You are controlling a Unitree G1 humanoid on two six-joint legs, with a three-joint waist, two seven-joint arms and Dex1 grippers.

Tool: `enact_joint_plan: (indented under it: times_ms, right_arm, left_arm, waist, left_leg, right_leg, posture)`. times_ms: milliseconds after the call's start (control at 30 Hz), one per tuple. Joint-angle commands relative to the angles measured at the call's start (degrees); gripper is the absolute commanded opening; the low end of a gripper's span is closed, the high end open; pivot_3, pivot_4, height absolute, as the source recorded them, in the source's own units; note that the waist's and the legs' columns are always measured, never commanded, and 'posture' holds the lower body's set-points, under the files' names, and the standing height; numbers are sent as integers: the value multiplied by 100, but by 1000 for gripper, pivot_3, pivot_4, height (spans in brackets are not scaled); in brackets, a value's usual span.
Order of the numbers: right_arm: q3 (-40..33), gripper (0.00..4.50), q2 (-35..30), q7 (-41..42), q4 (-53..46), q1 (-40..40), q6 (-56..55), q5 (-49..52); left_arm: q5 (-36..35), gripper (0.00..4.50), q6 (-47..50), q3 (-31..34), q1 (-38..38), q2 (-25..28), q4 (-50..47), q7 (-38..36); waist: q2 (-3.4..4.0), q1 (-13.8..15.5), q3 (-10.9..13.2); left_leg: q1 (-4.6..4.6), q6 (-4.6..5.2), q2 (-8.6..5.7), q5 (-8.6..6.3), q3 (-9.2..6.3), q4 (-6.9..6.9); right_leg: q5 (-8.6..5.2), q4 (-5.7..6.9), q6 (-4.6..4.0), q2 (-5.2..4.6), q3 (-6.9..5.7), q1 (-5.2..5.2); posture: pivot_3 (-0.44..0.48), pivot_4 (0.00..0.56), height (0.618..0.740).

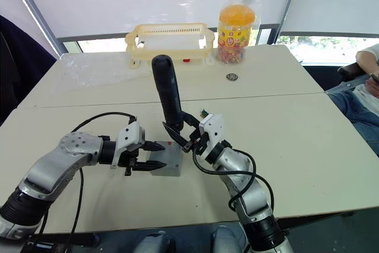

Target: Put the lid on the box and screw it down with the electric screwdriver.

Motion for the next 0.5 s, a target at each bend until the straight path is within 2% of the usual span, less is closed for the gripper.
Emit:
enact_joint_plan:
  times_ms: [33, 500]
  right_arm:
    - [101, 1744, -108, 39, 459, 198, 190, -192]
    - [130, 1744, -63, 13, 755, 199, -40, -302]
  left_arm:
    - [19, 2470, 69, 8, 69, 44, -104, 25]
    - [37, 2470, 73, -33, 35, -2, -50, 51]
  waist:
    - [0, 0, -14]
    - [-3, 1, -32]
  left_leg:
    - [0, 0, 0, 0, 0, 0]
    - [5, 3, 2, -2, -4, -1]
  right_leg:
    - [0, -1, 0, 0, 0, 1]
    - [-10, -5, -15, 0, -3, 10]
  posture:
    - [0, 150, 740]
    - [0, 150, 740]
